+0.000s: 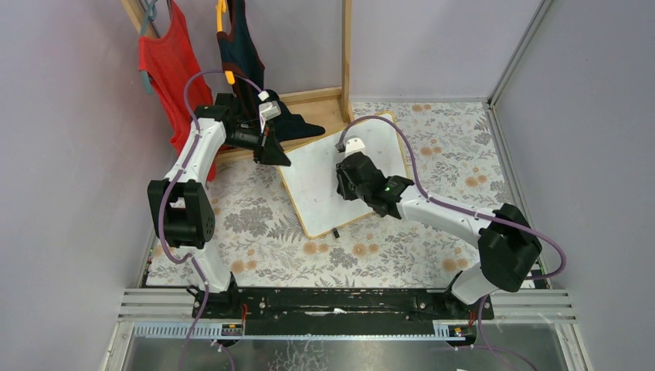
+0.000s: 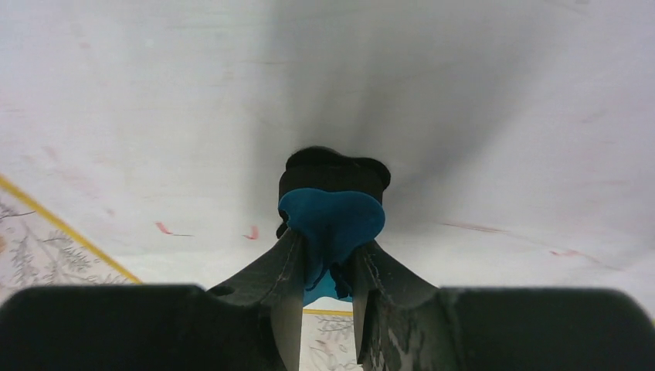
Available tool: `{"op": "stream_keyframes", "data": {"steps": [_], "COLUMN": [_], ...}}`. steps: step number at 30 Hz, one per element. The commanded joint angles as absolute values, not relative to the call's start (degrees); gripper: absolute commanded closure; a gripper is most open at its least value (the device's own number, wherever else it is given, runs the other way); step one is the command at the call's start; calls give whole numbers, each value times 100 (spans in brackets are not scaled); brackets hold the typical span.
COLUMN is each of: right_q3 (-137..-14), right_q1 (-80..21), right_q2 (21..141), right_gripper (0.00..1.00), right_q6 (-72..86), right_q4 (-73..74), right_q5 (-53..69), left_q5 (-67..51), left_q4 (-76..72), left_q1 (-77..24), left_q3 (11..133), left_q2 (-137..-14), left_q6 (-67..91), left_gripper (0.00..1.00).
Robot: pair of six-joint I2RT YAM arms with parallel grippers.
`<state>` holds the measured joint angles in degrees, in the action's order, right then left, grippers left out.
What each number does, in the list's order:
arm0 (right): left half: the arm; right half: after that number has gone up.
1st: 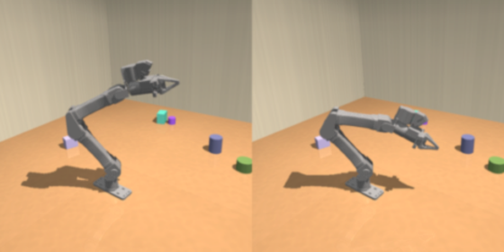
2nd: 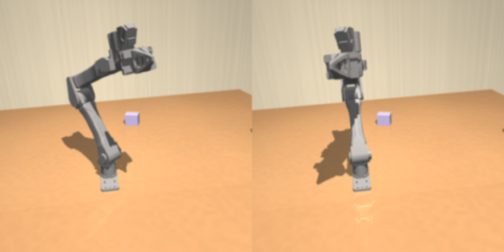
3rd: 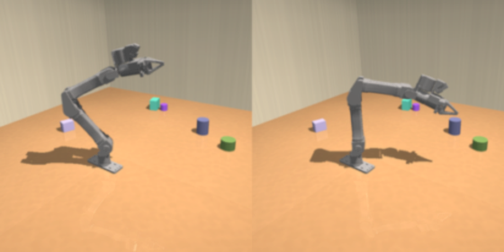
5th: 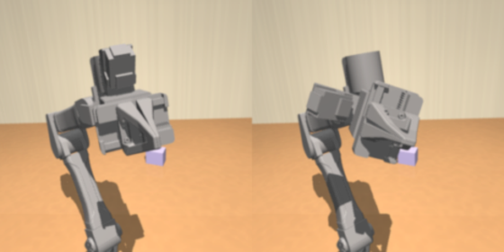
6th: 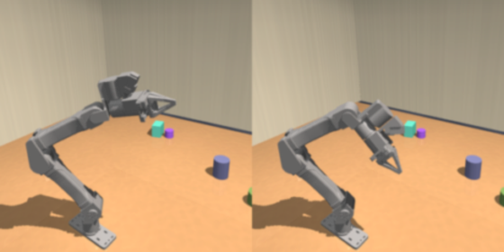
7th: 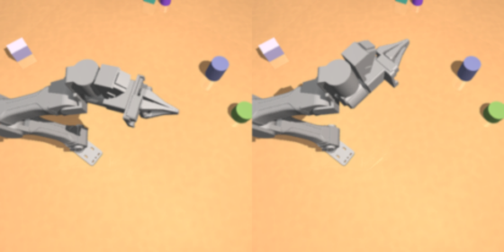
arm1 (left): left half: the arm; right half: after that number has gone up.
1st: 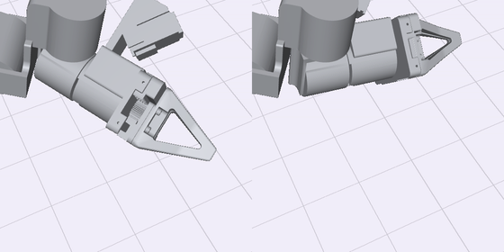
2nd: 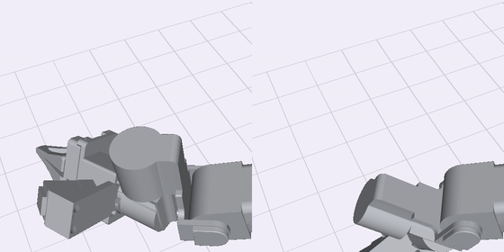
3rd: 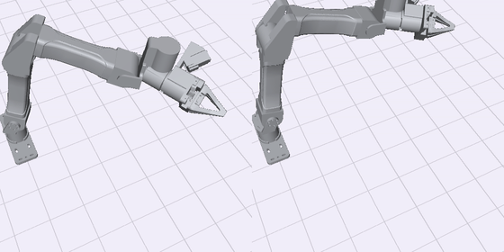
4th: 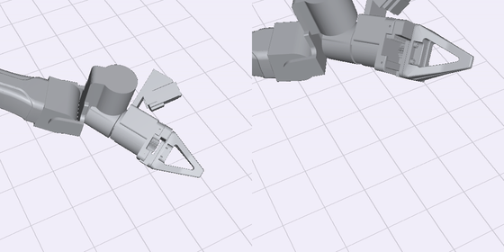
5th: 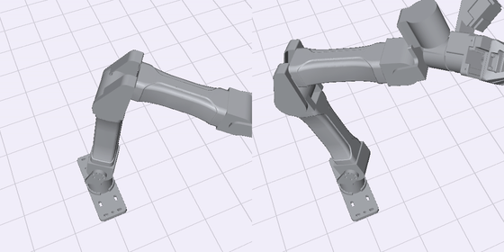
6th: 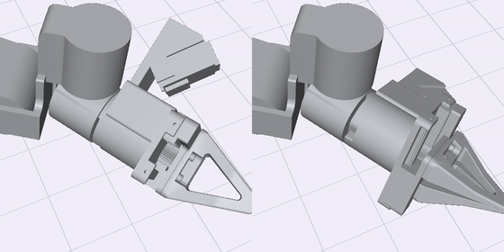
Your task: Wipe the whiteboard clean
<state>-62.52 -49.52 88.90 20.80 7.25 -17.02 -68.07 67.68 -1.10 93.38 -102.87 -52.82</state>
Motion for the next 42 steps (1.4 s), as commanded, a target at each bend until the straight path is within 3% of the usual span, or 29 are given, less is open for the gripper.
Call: {"op": "stream_keyframes", "data": {"steps": [1, 14, 22, 35, 42], "right_q3": [-6134, -7058, -6921, -5676, -5683], "right_q1": [-4808, -5979, -6093, -4569, -4512], "right_q2": [8713, 9868, 9906, 8537, 8443], "right_gripper": [100, 100, 100, 100, 100], "right_q6": [1952, 2241, 2358, 2064, 2162], "right_q4": [690, 375, 237, 524, 456], "right_q5": [-2086, -1694, -1877, -2214, -1691], "left_q5": [-6456, -6448, -6459, -6446, -6502], "left_q4": [6776, 6741, 6743, 6741, 6649], "left_q1": [-318, -328, -325, -325, -330], "left_q3": [9167, 9180, 9159, 9163, 9123], "left_q2": [-10269, -10260, -10249, -10227, -10248], "left_q6": [-5643, -5590, -5604, -5595, -5525], "left_gripper": [100, 100, 100, 100, 100]}}
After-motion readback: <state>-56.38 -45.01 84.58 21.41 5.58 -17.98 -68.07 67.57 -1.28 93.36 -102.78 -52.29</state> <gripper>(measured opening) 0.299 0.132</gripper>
